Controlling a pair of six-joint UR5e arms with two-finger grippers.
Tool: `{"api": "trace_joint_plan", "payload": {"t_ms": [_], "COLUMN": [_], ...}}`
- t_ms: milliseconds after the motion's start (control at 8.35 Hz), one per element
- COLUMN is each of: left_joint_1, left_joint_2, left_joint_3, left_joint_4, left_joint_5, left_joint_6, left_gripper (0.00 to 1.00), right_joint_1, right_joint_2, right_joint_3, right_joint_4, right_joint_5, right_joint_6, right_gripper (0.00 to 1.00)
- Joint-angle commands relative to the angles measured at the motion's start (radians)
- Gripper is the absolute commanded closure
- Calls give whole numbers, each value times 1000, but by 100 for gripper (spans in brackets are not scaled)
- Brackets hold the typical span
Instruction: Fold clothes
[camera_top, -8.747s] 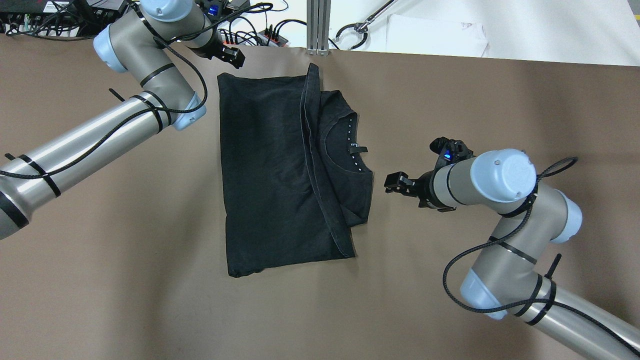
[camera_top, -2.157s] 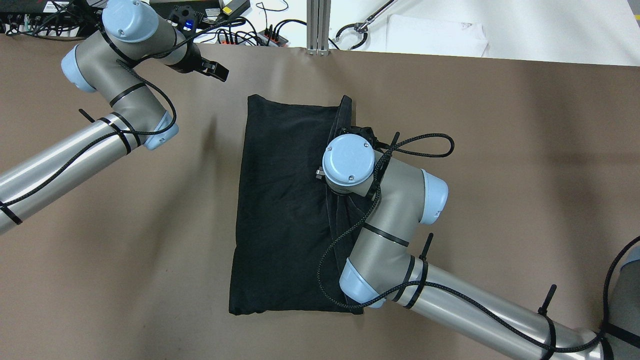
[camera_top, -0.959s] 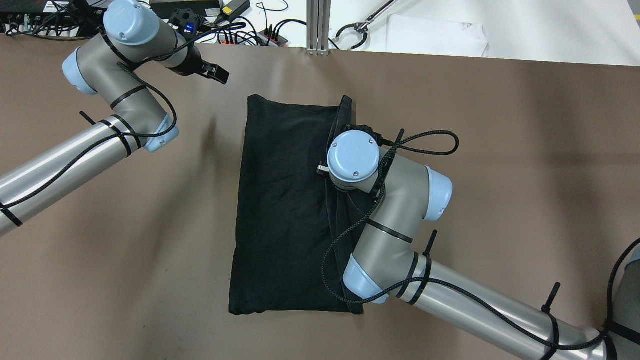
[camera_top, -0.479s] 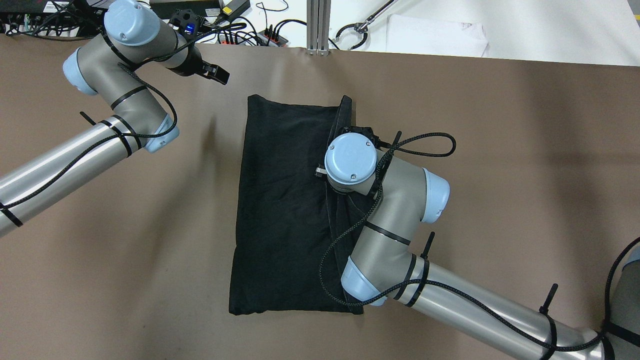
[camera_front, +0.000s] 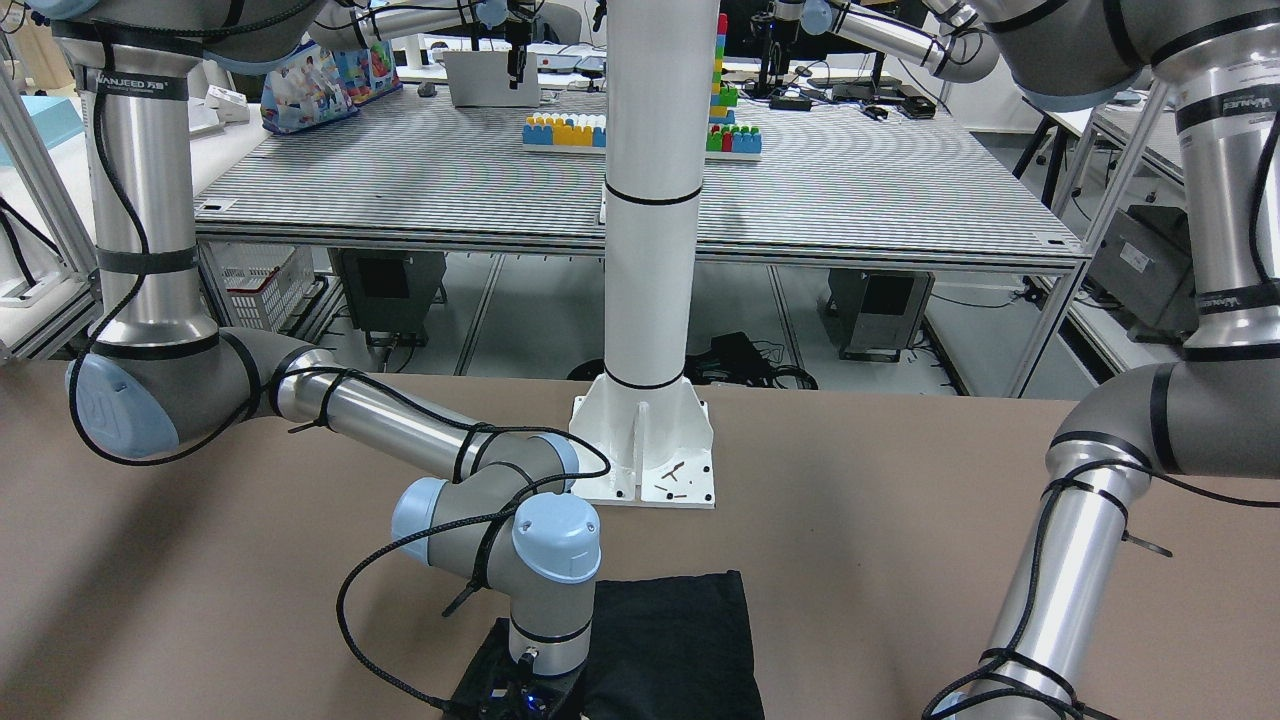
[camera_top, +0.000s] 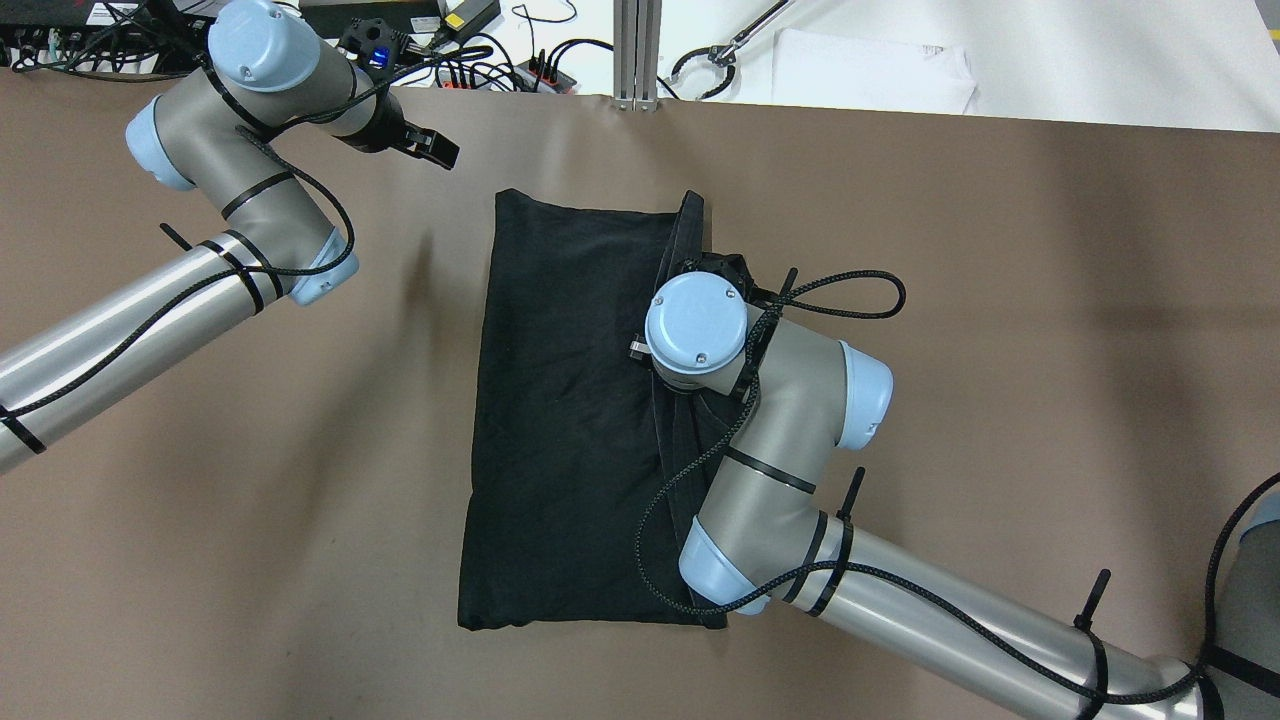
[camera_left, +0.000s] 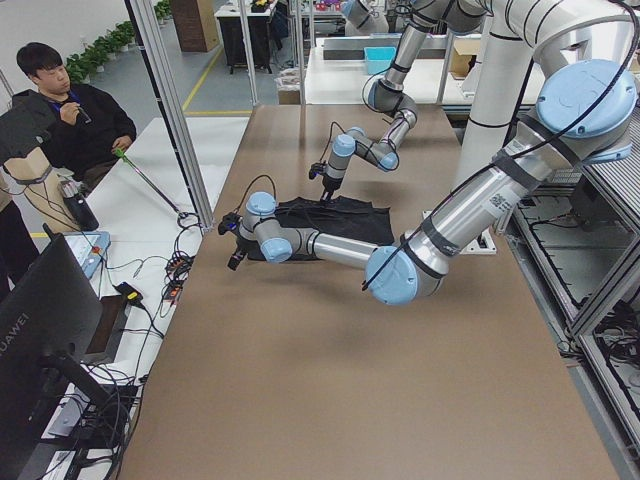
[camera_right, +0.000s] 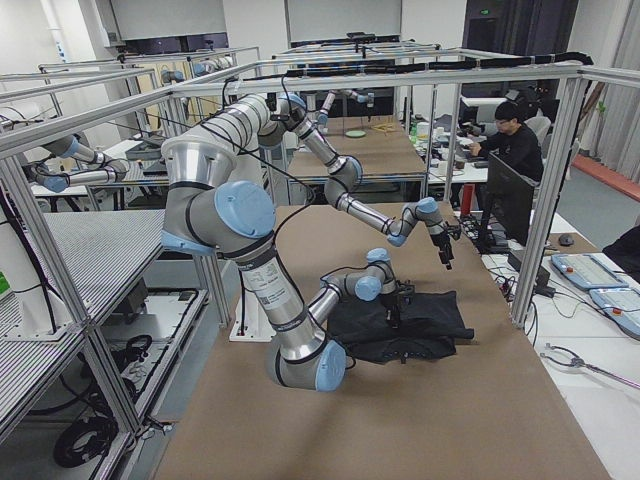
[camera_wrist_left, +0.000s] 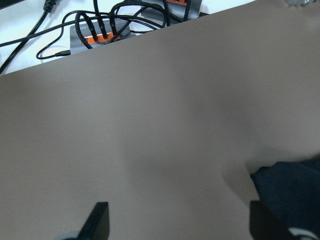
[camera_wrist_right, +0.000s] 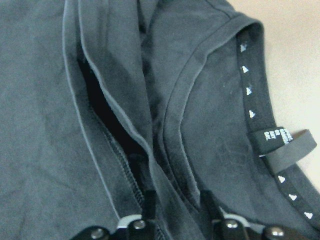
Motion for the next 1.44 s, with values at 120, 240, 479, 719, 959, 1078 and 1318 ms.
{"api": "trace_joint_plan", "payload": {"t_ms": [120,240,479,719,959,1078,1318], "left_joint_1": [0,0,0,0,0,0,2], "left_joint_2": [0,0,0,9,18,23,23], "left_joint_3": [0,0,0,-2,-15,-23,-23], "left_joint_4": [-2,0,-2,-3,-3,-3,-3], "left_joint_5": [0,0,0,0,0,0,0], "left_joint_6": [0,0,0,0,0,0,0], "left_gripper": [0,0,0,0,0,0,0], "right_joint_1": [-1,1,8,10,4,2,11], "right_joint_2": [0,-1,-64,-237,-261,-253,-187], "right_joint_3": [1,12,61,214,213,213,211], "right_joint_4": [2,2,5,8,37,43,43], "right_joint_5": [1,3,21,21,15,17,17], "right_joint_6": [-16,-19,-22,-94,-97,-97,-96], "right_gripper": [100,100,100,100,54,7,6]}}
